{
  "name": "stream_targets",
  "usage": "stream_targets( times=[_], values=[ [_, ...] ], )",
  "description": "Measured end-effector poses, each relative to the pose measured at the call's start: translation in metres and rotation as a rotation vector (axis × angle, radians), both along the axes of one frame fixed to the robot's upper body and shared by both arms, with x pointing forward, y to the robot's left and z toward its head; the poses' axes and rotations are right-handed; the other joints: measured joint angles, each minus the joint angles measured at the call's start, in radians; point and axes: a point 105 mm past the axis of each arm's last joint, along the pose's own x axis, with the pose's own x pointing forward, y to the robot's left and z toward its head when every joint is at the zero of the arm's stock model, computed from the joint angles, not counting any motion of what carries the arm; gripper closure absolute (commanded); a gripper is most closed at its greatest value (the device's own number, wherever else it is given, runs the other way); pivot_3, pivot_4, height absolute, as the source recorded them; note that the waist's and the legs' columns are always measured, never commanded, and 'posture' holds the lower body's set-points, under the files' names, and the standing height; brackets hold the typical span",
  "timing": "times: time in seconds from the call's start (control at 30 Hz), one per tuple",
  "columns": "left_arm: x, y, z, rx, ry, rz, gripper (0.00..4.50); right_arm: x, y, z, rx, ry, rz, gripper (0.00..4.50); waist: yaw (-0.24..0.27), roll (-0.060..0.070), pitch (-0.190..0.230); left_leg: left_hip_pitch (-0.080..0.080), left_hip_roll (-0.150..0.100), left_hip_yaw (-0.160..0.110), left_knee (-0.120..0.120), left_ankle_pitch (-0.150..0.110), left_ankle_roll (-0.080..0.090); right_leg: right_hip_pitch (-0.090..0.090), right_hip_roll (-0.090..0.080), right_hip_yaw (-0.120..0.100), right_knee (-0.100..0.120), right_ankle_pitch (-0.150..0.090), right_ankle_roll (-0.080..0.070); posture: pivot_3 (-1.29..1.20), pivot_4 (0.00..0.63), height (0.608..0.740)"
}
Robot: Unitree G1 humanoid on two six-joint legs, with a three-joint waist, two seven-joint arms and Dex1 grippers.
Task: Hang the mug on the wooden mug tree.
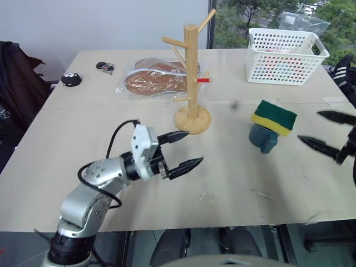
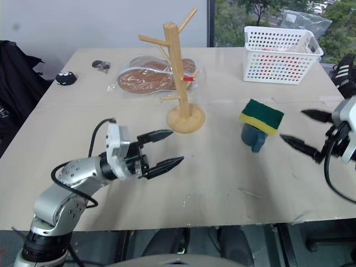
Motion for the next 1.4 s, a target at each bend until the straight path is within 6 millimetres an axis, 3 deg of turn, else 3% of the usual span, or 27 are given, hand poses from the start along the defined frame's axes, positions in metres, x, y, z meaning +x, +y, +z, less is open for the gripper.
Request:
stream_targets(
  times=[0.2, 0.4, 0.57, 1.03, 1.2, 1.23, 1.3, 1.37, 1.4],
  values=[
    [0.009, -0.018, 0.019, -0.032, -0.034, 0.006, 0.11, 0.033, 0.018, 0.016, -0.001, 0.073, 0.105, 0.02, -0.005, 0.0, 0.001, -0.003, -0.001, 0.0, 0.0, 0.0, 0.0, -0.002, 0.0, 0.0, -0.001, 0.0, 0.0, 0.0, 0.15, 0.74],
    [0.019, -0.022, 0.027, -0.008, -0.078, 0.11, 0.11, 0.065, 0.024, 0.004, -0.041, 0.177, 0.135, 0.02, -0.001, 0.0, 0.002, -0.009, -0.002, -0.003, 0.0, 0.003, -0.005, -0.007, -0.001, -0.002, -0.002, 0.0, 0.0, 0.0, 0.15, 0.74],
    [0.019, -0.025, 0.028, -0.008, -0.081, 0.154, 0.11, 0.069, 0.028, -0.006, -0.069, 0.257, 0.194, 0.02, 0.004, 0.0, 0.002, -0.017, -0.004, -0.004, 0.001, 0.003, -0.005, -0.015, -0.007, -0.003, -0.002, 0.0, 0.0, 0.0, 0.15, 0.74],
    [0.013, -0.026, 0.022, -0.007, -0.063, 0.147, 0.11, 0.072, 0.031, -0.021, -0.118, 0.339, 0.226, 0.02, 0.019, 0.001, 0.002, -0.017, -0.005, -0.004, 0.001, 0.003, -0.005, -0.015, -0.008, -0.004, 0.0, 0.0, 0.0, 0.0, 0.15, 0.74],
    [0.011, -0.026, 0.022, -0.002, -0.064, 0.133, 0.11, 0.072, 0.032, -0.02, -0.126, 0.334, 0.227, 2.38, 0.019, 0.001, 0.001, -0.017, -0.005, -0.004, 0.001, 0.003, -0.005, -0.015, -0.008, -0.004, 0.0, 0.0, 0.0, 0.0, 0.15, 0.74],
    [0.011, -0.026, 0.022, -0.002, -0.064, 0.132, 0.11, 0.072, 0.032, -0.02, -0.126, 0.333, 0.227, 2.68, 0.019, 0.001, 0.001, -0.017, -0.005, -0.004, 0.001, 0.003, -0.005, -0.015, -0.008, -0.004, 0.0, 0.0, 0.0, 0.0, 0.15, 0.74],
    [0.011, -0.027, 0.022, -0.001, -0.065, 0.125, 0.11, 0.071, 0.032, -0.02, -0.124, 0.335, 0.225, 3.76, 0.019, 0.001, 0.001, -0.017, -0.005, -0.004, 0.001, 0.003, -0.005, -0.015, -0.008, -0.004, 0.0, 0.0, 0.0, 0.0, 0.15, 0.74],
    [0.011, -0.027, 0.023, 0.0, -0.068, 0.121, 0.11, 0.071, 0.032, -0.018, -0.123, 0.33, 0.225, 4.27, 0.019, 0.001, 0.001, -0.017, -0.005, -0.004, 0.001, 0.003, -0.005, -0.015, -0.008, -0.004, 0.0, 0.0, 0.0, 0.0, 0.15, 0.74],
    [0.01, -0.027, 0.023, 0.0, -0.071, 0.118, 0.11, 0.07, 0.033, -0.018, -0.122, 0.329, 0.225, 4.27, 0.019, 0.001, 0.001, -0.017, -0.005, -0.004, 0.001, 0.003, -0.005, -0.015, -0.008, -0.004, 0.0, 0.0, 0.0, 0.0, 0.15, 0.74]
  ],
)
